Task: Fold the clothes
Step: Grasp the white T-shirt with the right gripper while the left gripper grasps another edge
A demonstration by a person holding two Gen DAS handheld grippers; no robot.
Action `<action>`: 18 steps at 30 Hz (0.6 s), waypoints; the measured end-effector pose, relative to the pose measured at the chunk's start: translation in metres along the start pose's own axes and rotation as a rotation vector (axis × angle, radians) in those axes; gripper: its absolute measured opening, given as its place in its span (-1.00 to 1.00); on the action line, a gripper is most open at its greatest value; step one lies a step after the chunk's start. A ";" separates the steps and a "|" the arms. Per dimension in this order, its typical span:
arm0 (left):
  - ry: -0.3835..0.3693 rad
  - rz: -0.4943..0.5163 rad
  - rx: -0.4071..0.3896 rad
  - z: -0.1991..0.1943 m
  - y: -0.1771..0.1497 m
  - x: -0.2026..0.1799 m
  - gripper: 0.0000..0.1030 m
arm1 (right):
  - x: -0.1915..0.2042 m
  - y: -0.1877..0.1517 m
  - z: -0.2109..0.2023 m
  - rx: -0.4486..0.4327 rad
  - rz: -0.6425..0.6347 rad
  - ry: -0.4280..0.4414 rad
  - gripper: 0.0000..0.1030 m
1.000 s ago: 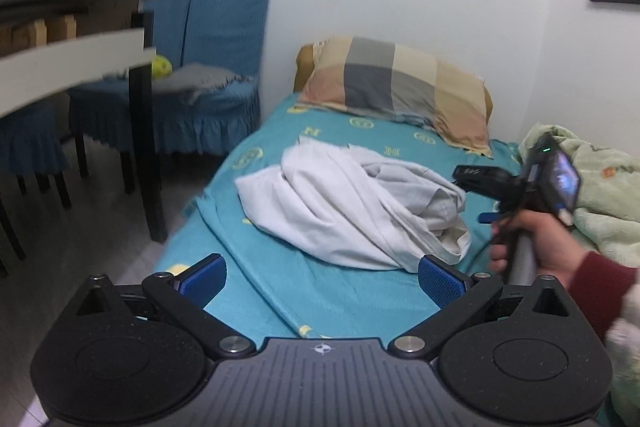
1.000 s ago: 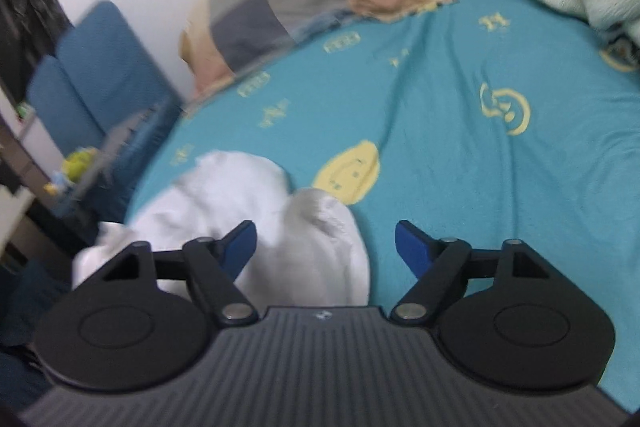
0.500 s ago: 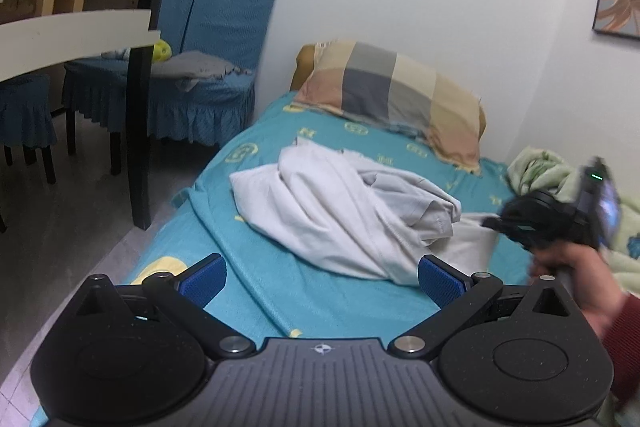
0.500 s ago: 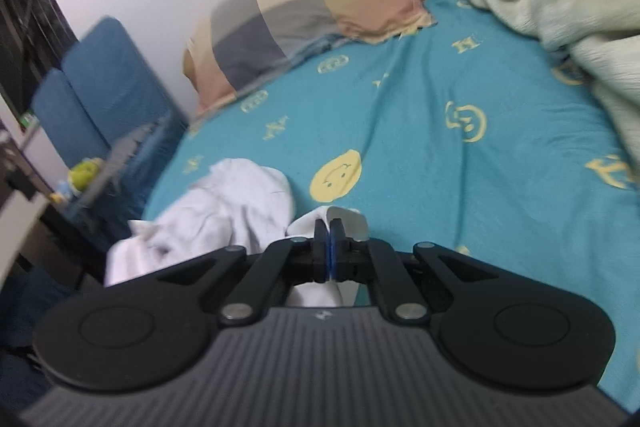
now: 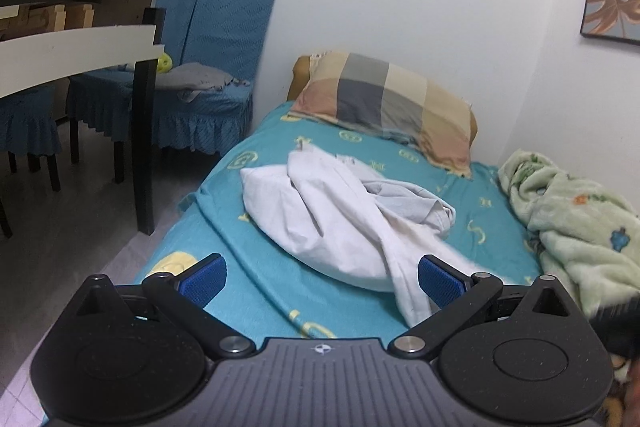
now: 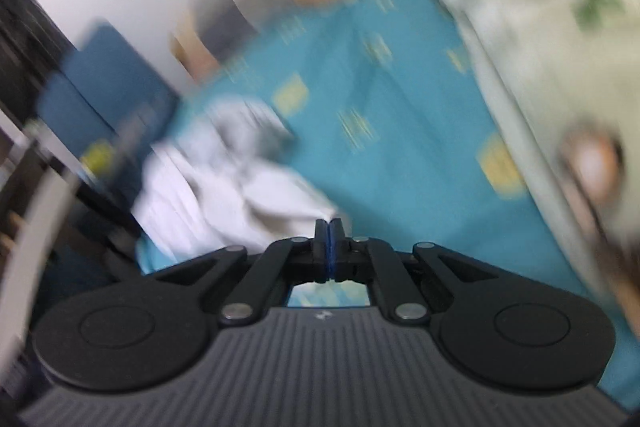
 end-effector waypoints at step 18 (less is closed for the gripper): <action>0.081 0.093 0.119 0.241 0.085 -0.020 0.94 | 0.011 0.018 0.044 -0.078 -0.126 0.027 -0.89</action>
Point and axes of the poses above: each gripper's, at about its wrist camera, not at the fingertips, and z roughly the way its jaws point, x to its left, y to its top, the point moved 9 cm from there along z, roughly the way its jaws point, and after that the axes turned 10 degrees about z, right-handed, at the moved point
